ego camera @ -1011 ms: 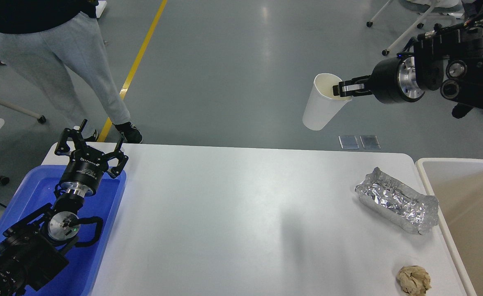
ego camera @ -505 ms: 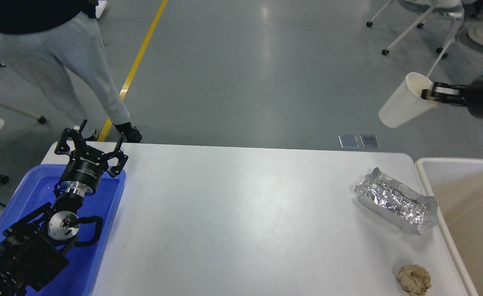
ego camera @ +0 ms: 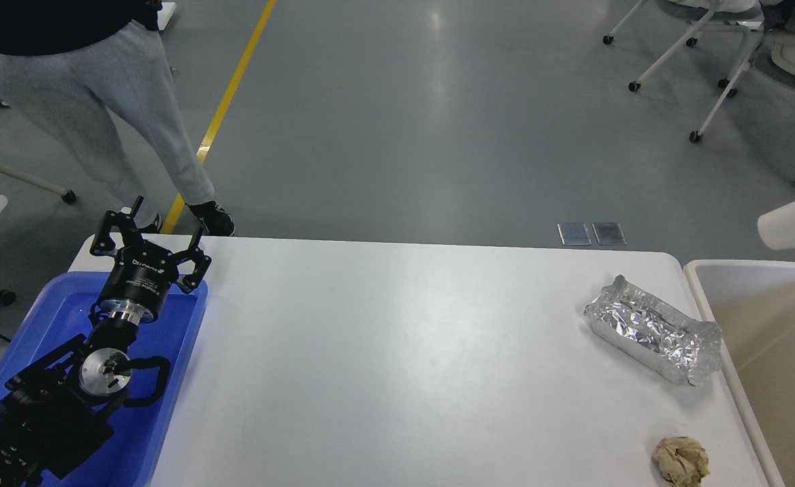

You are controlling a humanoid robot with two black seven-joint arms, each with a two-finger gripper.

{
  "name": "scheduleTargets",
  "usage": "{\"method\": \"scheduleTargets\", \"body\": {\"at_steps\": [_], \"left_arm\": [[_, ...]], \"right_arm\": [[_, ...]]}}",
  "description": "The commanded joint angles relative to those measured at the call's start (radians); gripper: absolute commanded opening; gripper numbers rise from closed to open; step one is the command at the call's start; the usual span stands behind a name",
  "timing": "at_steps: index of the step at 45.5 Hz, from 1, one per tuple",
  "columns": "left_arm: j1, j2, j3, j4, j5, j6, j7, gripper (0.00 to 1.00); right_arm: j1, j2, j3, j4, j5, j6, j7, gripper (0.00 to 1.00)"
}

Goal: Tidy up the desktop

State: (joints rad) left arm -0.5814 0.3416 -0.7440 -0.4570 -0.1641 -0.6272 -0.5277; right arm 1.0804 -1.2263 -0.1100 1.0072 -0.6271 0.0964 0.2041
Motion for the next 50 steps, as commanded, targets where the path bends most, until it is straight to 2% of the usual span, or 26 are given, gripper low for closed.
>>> {"method": "scheduleTargets", "body": {"at_steps": [1, 28, 41, 50], "left_arm": [[0.0, 0.0, 0.0, 0.0, 0.0, 0.0, 0.0, 1.0], [0.0, 0.0, 0.0, 0.0, 0.0, 0.0, 0.0, 1.0], [0.0, 0.0, 0.0, 0.0, 0.0, 0.0, 0.0, 1.0], [0.0, 0.0, 0.0, 0.0, 0.0, 0.0, 0.0, 1.0]], "right_arm": [[-0.181, 0.036, 0.027, -0.128, 0.216, -0.046, 0.038, 0.0], [-0.462, 0.373, 0.035, -0.597, 0.622, -0.053, 0.047, 0.0], [-0.548, 0.602, 0.144, -0.93, 0.669, -0.046, 0.037, 0.0], [-0.551, 0.642, 0.159, -0.989, 0.673, -0.061, 0.032, 0.0]]}}
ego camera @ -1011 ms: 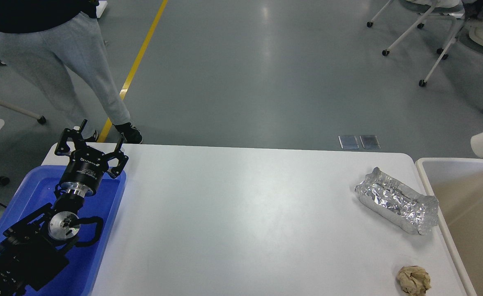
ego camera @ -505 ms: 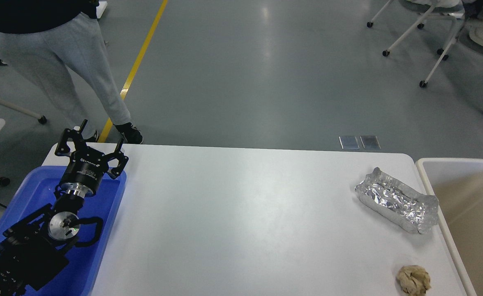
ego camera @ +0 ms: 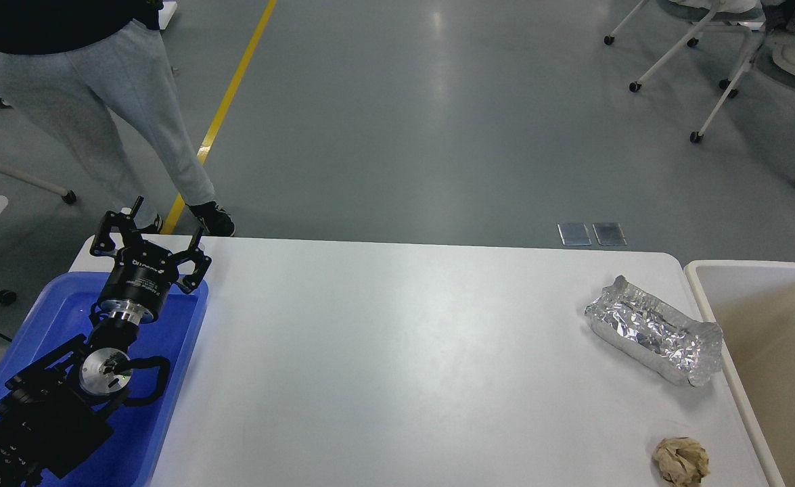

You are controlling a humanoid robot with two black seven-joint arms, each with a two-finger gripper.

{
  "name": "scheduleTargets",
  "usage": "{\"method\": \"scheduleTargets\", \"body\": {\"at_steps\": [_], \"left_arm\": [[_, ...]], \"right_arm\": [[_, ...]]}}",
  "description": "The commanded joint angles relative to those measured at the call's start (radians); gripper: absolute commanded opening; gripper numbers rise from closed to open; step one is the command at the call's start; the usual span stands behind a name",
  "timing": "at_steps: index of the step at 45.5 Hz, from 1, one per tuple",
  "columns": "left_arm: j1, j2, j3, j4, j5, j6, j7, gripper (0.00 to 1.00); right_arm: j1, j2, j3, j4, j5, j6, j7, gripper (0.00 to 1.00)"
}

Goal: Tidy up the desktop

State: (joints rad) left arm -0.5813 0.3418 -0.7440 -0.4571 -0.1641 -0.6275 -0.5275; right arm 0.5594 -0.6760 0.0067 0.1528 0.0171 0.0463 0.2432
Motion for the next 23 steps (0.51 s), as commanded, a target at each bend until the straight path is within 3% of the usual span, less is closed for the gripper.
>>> {"method": "scheduleTargets", "body": {"at_steps": [1, 17, 20, 23], "left_arm": [[0.0, 0.0, 0.0, 0.0, 0.0, 0.0, 0.0, 1.0], [0.0, -0.001, 0.0, 0.0, 0.0, 0.0, 0.0, 1.0], [0.0, -0.001, 0.0, 0.0, 0.0, 0.0, 0.0, 1.0], [0.0, -0.001, 0.0, 0.0, 0.0, 0.0, 0.0, 1.0]], "right_arm": [[-0.03, 0.093, 0.05, -0.134, 0.029, -0.016, -0.007, 0.0], [-0.027, 0.101, 0.064, -0.133, 0.027, -0.022, -0.058, 0.01], [-0.022, 0.101, 0.067, -0.133, 0.027, -0.026, -0.084, 0.41], [-0.019, 0.101, 0.071, -0.133, 0.029, -0.029, -0.11, 0.65]]}}
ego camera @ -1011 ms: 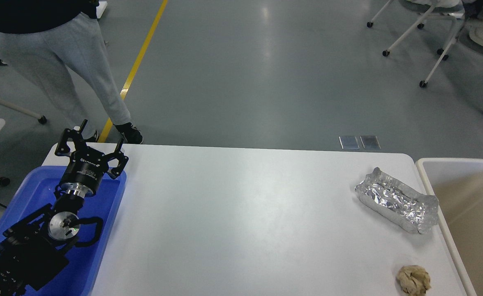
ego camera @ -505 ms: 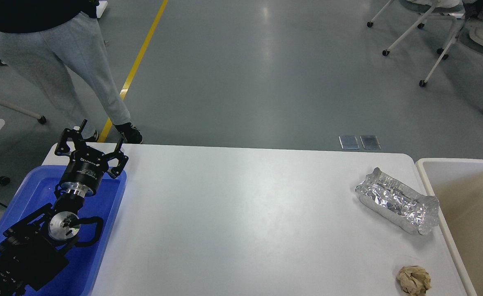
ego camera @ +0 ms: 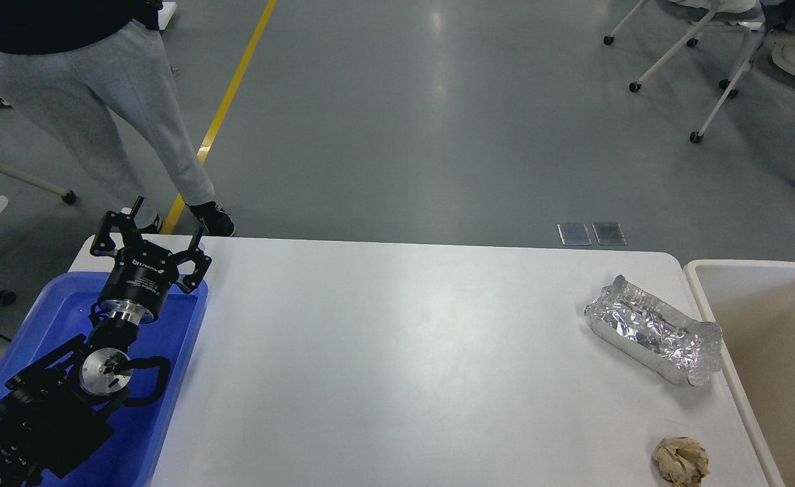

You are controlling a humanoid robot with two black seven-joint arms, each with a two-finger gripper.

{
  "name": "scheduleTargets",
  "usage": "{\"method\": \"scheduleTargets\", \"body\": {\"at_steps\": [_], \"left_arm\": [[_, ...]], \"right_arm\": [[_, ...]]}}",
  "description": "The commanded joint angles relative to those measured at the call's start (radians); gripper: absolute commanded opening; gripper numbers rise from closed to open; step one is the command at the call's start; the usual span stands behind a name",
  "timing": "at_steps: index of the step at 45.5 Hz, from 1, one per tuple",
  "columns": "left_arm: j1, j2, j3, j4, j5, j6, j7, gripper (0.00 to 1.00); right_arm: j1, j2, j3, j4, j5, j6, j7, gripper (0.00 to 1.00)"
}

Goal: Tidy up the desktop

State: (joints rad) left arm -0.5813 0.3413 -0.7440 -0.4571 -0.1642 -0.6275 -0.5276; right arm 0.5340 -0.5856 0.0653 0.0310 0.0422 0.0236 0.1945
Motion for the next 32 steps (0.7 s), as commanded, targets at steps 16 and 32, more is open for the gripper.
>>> {"method": "scheduleTargets", "body": {"at_steps": [16, 32], "left_arm": [[0.0, 0.001, 0.0, 0.0, 0.0, 0.0, 0.0, 1.0], [-0.002, 0.001, 0.0, 0.0, 0.0, 0.0, 0.0, 1.0]], "right_arm": [[0.007, 0.004, 0.064, -0.013, 0.004, -0.005, -0.072, 0.99], [0.009, -0.005, 0.061, -0.031, 0.002, -0.014, -0.072, 0.99]]}}
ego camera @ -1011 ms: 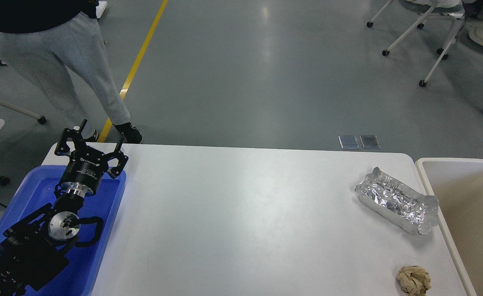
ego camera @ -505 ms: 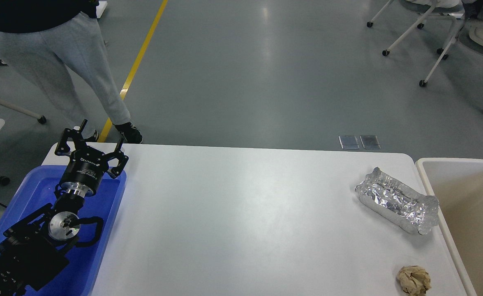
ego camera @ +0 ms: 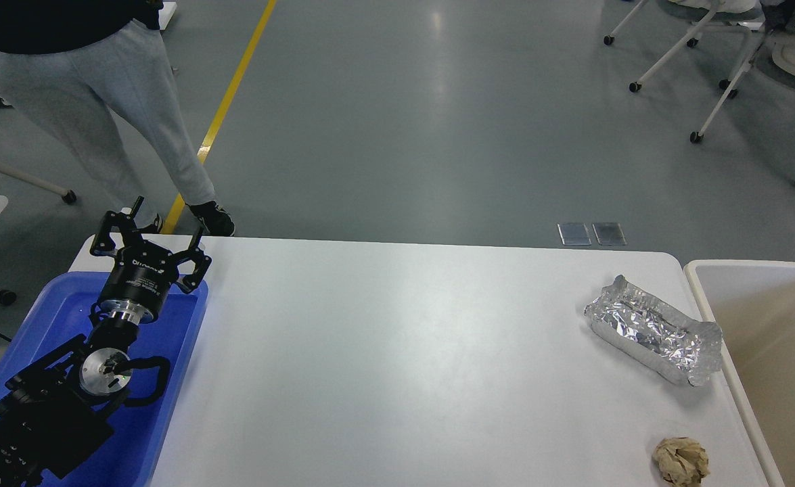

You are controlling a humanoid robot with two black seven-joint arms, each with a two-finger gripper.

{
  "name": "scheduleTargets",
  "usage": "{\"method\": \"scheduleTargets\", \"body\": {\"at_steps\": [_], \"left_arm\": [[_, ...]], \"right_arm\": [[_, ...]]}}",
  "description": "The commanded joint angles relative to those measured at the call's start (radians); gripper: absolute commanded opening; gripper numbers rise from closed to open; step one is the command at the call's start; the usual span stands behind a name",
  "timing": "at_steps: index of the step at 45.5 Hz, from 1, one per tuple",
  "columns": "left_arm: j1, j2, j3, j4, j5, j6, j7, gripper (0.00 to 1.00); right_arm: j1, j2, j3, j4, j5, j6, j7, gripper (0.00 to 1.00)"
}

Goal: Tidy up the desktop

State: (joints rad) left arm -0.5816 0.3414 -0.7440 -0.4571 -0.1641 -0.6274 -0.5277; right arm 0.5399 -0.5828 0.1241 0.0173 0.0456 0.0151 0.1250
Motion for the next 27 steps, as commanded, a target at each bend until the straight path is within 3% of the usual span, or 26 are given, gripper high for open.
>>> {"method": "scheduleTargets", "body": {"at_steps": [1, 12, 18, 27], "left_arm": [[-0.001, 0.001, 0.0, 0.0, 0.0, 0.0, 0.0, 1.0], [0.0, -0.001, 0.0, 0.0, 0.0, 0.0, 0.0, 1.0], [0.0, 0.001, 0.0, 0.0, 0.0, 0.0, 0.0, 1.0], [0.0, -0.001, 0.0, 0.0, 0.0, 0.0, 0.0, 1.0]], "right_arm": [[0.005, -0.006, 0.002, -0.025, -0.001, -0.006, -0.001, 0.99], [0.026, -0.031, 0.103, 0.003, 0.002, 0.016, 0.008, 0.99], [0.012, -0.132, 0.388, 0.185, -0.003, 0.051, 0.008, 0.99], [-0.08, -0.252, 0.652, 0.47, -0.018, 0.08, 0.01, 1.0]]}}
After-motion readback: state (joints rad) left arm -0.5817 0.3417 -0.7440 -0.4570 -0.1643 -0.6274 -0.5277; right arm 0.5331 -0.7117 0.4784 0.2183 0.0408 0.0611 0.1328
